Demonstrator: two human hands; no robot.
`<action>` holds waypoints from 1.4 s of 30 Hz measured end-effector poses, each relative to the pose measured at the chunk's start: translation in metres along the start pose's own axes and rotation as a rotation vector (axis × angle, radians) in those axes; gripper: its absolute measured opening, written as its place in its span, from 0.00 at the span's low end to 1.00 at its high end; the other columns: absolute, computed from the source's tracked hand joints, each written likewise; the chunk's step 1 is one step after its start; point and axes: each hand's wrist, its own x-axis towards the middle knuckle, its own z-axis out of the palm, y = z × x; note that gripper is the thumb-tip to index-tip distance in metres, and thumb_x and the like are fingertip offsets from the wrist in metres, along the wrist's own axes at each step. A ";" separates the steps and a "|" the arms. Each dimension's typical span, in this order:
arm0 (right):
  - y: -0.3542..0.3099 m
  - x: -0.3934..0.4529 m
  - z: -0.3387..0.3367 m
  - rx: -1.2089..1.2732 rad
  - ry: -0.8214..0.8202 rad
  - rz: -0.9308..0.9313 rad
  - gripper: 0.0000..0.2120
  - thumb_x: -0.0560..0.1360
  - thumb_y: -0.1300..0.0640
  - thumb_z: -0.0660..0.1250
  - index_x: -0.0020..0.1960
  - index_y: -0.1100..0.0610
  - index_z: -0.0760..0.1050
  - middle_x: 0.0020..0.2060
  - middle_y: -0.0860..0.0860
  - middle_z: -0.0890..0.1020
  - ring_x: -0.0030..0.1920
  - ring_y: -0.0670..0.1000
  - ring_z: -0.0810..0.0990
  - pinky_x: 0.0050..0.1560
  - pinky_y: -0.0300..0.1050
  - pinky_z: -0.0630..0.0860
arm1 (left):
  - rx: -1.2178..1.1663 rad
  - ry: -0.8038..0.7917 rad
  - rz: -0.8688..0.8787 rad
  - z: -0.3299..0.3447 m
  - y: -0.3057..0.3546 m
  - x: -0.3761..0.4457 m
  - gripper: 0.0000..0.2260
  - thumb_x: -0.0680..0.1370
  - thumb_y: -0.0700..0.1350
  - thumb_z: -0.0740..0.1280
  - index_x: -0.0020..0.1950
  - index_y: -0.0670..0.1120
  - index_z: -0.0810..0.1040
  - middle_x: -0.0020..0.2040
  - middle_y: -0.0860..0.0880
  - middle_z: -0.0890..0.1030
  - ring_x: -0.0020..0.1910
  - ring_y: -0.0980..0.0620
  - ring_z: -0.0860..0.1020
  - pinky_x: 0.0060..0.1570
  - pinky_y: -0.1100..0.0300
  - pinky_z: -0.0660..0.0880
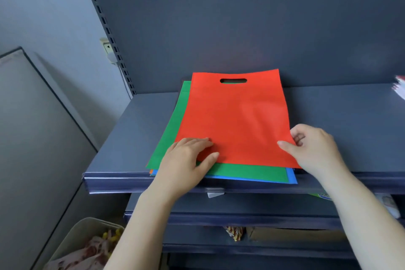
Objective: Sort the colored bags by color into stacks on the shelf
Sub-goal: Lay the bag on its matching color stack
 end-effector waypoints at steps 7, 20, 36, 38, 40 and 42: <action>0.026 0.012 -0.016 0.200 0.242 0.011 0.09 0.76 0.62 0.66 0.42 0.49 0.74 0.34 0.47 0.81 0.38 0.58 0.78 0.38 0.46 0.71 | 0.153 0.105 -0.378 -0.015 -0.031 0.007 0.26 0.74 0.61 0.66 0.67 0.48 0.73 0.67 0.51 0.74 0.66 0.46 0.69 0.61 0.53 0.65; 0.029 0.008 -0.026 0.634 0.099 0.162 0.24 0.78 0.66 0.59 0.44 0.37 0.81 0.41 0.42 0.85 0.39 0.41 0.82 0.42 0.31 0.76 | -0.116 0.289 -0.562 -0.033 -0.039 0.001 0.09 0.74 0.43 0.71 0.53 0.44 0.80 0.49 0.46 0.81 0.50 0.44 0.78 0.46 0.55 0.72; 0.015 -0.063 -0.046 1.116 -0.113 0.219 0.16 0.80 0.67 0.56 0.51 0.53 0.80 0.41 0.47 0.86 0.40 0.43 0.84 0.37 0.33 0.79 | -0.530 0.750 -0.574 -0.036 0.010 -0.122 0.06 0.77 0.38 0.67 0.44 0.49 0.77 0.34 0.54 0.83 0.33 0.52 0.80 0.28 0.68 0.71; 0.016 -0.077 -0.050 1.168 -0.154 0.225 0.16 0.80 0.67 0.56 0.51 0.53 0.79 0.41 0.48 0.86 0.40 0.45 0.84 0.37 0.35 0.79 | -0.596 0.831 -0.605 -0.031 0.022 -0.147 0.05 0.78 0.39 0.66 0.45 0.49 0.78 0.39 0.52 0.84 0.36 0.54 0.81 0.32 0.67 0.74; 0.015 -0.092 -0.053 1.199 -0.201 0.225 0.15 0.80 0.67 0.56 0.53 0.53 0.79 0.43 0.49 0.85 0.42 0.48 0.83 0.37 0.36 0.79 | -0.622 0.900 -0.629 -0.027 0.035 -0.172 0.06 0.78 0.40 0.66 0.46 0.50 0.78 0.38 0.54 0.85 0.35 0.59 0.81 0.33 0.66 0.76; 0.014 -0.105 -0.055 1.230 -0.246 0.219 0.15 0.80 0.67 0.56 0.52 0.54 0.79 0.42 0.49 0.85 0.41 0.46 0.83 0.38 0.34 0.78 | -0.638 0.979 -0.641 -0.024 0.048 -0.199 0.07 0.78 0.40 0.65 0.45 0.51 0.78 0.38 0.58 0.84 0.34 0.62 0.81 0.33 0.65 0.77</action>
